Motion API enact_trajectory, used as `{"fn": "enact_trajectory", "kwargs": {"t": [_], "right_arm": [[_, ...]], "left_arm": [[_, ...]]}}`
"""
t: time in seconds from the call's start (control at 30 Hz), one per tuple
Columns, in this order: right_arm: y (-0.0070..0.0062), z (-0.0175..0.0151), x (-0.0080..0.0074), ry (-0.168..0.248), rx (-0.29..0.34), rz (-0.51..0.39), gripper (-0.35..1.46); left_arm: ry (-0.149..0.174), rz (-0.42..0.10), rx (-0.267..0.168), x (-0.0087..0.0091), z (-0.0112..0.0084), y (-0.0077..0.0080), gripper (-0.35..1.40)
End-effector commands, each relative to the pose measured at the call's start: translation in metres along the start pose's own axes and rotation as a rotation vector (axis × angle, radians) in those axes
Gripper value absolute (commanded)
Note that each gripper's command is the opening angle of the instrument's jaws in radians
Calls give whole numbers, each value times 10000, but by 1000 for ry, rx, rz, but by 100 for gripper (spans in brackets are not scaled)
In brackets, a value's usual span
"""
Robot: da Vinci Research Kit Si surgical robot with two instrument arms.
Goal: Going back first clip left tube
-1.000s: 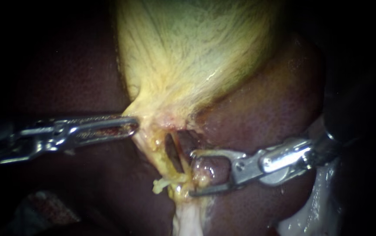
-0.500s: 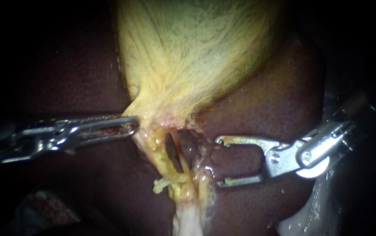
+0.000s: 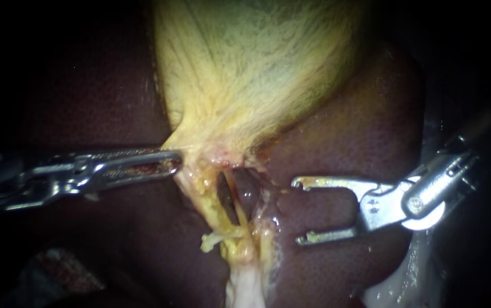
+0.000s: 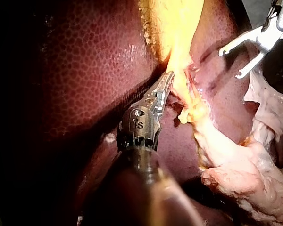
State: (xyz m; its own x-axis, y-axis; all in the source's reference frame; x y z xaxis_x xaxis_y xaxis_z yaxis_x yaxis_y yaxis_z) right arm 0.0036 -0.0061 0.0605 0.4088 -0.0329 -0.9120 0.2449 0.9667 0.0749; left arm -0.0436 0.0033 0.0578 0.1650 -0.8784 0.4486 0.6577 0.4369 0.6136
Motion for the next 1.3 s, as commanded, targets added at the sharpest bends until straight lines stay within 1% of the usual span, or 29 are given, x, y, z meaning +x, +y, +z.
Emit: {"fn": "enact_trajectory", "kwargs": {"t": [0.03, 0.17, 0.37, 0.43, 0.53, 0.73, 1.3], "right_arm": [[0, 0, 0, 0, 0, 1, 60], [1, 0, 0, 0, -1, 2, 60], [4, -1, 1, 0, -1, 5, 60], [6, -3, 2, 0, -1, 6, 60], [7, -5, 3, 0, -1, 8, 60], [8, -6, 3, 0, -1, 8, 60], [8, -7, 3, 3, -1, 9, 60]], "left_arm": [[0, 1, 3, 1, 2, -1, -15], [2, 7, 15, 13, 15, -5, -11], [0, 18, 34, 33, 48, -4, -10], [6, 21, 35, 37, 57, -2, -10], [6, 22, 38, 37, 67, -3, -10], [7, 23, 42, 37, 74, -5, -6], [10, 25, 43, 39, 77, -7, -6]]}}
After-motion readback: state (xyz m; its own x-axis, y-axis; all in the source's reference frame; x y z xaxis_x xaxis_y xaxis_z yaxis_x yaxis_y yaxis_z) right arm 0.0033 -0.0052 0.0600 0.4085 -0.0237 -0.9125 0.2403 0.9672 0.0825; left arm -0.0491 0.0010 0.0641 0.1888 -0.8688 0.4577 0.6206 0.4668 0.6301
